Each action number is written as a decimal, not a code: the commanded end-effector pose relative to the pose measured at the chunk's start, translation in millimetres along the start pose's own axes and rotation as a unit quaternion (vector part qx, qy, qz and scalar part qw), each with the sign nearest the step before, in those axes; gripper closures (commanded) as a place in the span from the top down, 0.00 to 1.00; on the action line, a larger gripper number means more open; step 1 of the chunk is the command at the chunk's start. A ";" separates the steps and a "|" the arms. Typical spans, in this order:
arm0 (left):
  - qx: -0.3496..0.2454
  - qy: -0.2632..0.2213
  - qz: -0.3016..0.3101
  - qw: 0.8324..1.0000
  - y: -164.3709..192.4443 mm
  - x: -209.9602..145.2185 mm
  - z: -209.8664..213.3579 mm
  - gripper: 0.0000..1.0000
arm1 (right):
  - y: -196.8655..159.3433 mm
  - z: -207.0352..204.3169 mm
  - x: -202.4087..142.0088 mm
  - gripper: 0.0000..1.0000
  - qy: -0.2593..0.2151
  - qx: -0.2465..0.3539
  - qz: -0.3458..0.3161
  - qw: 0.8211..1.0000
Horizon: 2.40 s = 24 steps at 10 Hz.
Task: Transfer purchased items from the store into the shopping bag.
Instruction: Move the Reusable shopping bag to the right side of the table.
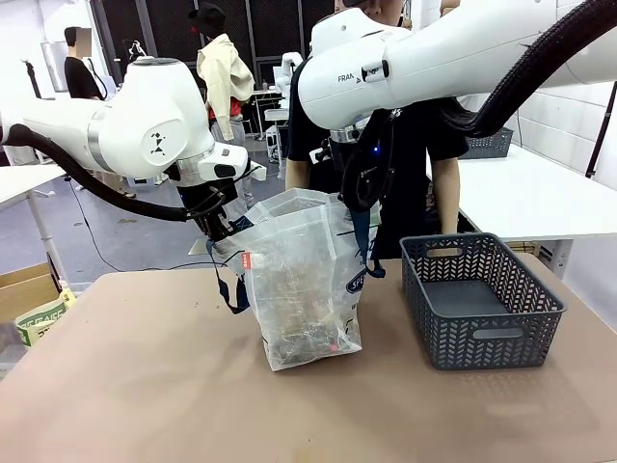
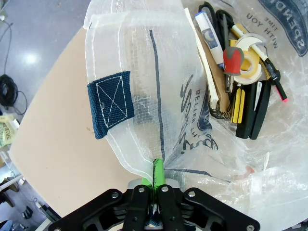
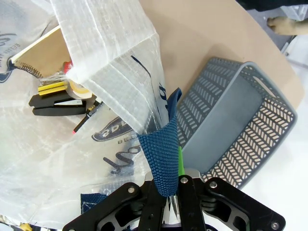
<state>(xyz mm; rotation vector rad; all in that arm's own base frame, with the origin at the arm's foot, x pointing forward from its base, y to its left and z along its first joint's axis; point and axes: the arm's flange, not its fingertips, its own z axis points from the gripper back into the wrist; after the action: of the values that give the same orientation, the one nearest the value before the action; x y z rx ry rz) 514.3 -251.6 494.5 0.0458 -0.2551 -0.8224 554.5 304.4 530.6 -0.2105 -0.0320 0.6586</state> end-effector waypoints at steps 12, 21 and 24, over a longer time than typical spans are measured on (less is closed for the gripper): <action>0.001 0.001 0.002 1.000 0.1 -0.9 0.1 0.00 | -1.2 -1.4 -0.8 0.00 0.001 -0.001 -0.002 1.000; -0.019 -0.034 0.029 0.999 -3.5 4.8 16.7 0.00 | 12.7 9.5 -7.2 0.00 -0.039 0.006 -0.021 0.999; -0.017 -0.068 0.007 0.998 -7.8 15.6 30.6 0.00 | 24.4 25.3 -8.4 0.00 -0.073 0.033 -0.057 0.995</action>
<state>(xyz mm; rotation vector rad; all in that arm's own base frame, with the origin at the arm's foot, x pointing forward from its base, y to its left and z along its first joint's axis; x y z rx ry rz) 510.9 -266.5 524.0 -0.0274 -0.3369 -0.7938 541.9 325.9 551.0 -0.1385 -0.1176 0.5943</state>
